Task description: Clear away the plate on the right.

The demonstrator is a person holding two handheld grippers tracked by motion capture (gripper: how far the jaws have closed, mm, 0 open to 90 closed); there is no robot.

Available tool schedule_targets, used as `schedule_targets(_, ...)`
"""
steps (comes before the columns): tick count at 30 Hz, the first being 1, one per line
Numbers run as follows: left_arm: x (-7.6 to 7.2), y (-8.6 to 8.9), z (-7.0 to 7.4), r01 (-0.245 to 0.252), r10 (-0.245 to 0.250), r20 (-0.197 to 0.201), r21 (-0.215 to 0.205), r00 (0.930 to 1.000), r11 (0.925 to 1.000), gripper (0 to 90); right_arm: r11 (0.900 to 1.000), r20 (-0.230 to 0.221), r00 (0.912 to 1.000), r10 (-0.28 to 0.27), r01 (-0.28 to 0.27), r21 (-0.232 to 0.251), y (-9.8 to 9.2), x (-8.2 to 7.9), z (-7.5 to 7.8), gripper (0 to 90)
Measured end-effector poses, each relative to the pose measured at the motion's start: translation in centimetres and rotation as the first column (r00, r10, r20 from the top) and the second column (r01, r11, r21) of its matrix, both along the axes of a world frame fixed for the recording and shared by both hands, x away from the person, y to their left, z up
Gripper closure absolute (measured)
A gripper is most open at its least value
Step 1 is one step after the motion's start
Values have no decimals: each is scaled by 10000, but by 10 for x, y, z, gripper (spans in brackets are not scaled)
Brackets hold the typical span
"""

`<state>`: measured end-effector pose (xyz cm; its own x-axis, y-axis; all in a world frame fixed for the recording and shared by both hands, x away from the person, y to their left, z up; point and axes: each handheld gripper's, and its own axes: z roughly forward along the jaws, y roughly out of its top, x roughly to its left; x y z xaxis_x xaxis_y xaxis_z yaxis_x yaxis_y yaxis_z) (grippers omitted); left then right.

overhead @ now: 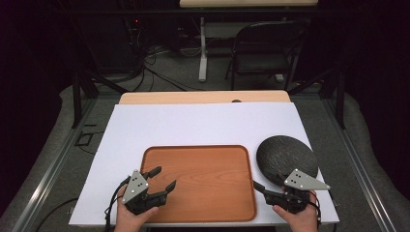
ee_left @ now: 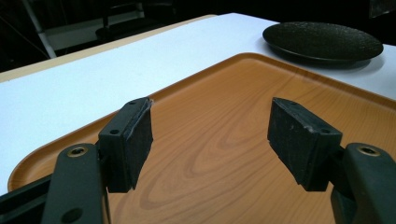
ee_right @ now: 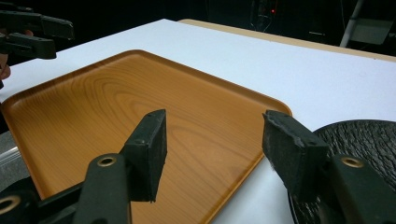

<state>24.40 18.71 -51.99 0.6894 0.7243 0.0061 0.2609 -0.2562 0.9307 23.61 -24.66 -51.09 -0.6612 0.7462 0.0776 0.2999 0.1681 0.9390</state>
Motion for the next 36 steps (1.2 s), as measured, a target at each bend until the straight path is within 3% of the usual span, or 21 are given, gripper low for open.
schedule_targets(8, -2, 2, -2, -156, 157, -96, 138, 9998, 9998, 312, 9994, -497, 9984, -284, 274, -196, -2, 7, 1, 399)
schedule_targets(13, 2, 7, -2, -315, 310, -308, -164, 9990, 9994, 313, 9969, -547, 9957, -750, 736, -261, -10, 12, 2, 419)
schedule_targets(17, 2, 8, -2, -329, 322, -321, -209, 9990, 9992, 312, 9918, -1045, 9864, -1265, 1277, 48, -27, 15, 6, 463)
schedule_targets(20, 2, 9, -2, -440, 430, -345, -287, 9985, 9986, 312, 9938, -1301, 9858, -1059, 1092, 187, -35, 17, 9, 483)
schedule_targets(22, 2, 10, -2, -463, 454, -317, -263, 9985, 9986, 312, 9934, -1776, 9809, -788, 922, 684, -46, 22, 8, 462)
schedule_targets(23, 3, 10, -2, -447, 438, -309, -290, 9986, 9986, 312, 9934, -1776, 9809, -788, 922, 684, -46, 22, 8, 462)
schedule_targets(26, 4, 11, -2, -501, 493, -297, -268, 9983, 9984, 312, 9820, -2101, 9624, -1725, 1847, 395, -60, 27, 5, 432)
schedule_targets(29, 4, 12, -2, -562, 558, -258, -182, 9981, 9983, 310, 9756, -2085, 9557, -2075, 2178, 273, -65, 28, 5, 414)
schedule_targets(30, 4, 12, -2, -576, 572, -249, -165, 9981, 9982, 309, 9704, -2031, 9505, -2352, 2416, 67, -70, 28, 5, 398)
schedule_targets(31, 4, 12, -2, -586, 583, -245, -137, 9980, 9982, 306, 9602, -2090, 9386, -2746, 2793, -74, -76, 29, 4, 378)
schedule_targets(32, 4, 12, -2, -593, 591, -244, -107, 9980, 9982, 306, 9602, -2090, 9386, -2746, 2793, -74, -76, 29, 4, 378)
schedule_targets(33, 4, 12, -2, -615, 611, -284, -130, 9977, 9980, 303, 9463, -2234, 9215, -3176, 3231, -124, -83, 30, 4, 375)
schedule_targets(36, 5, 11, -2, -559, 554, -317, -143, 9980, 9983, 303, 9298, -2476, 8998, -3592, 3678, -120, -95, 30, 3, 374)
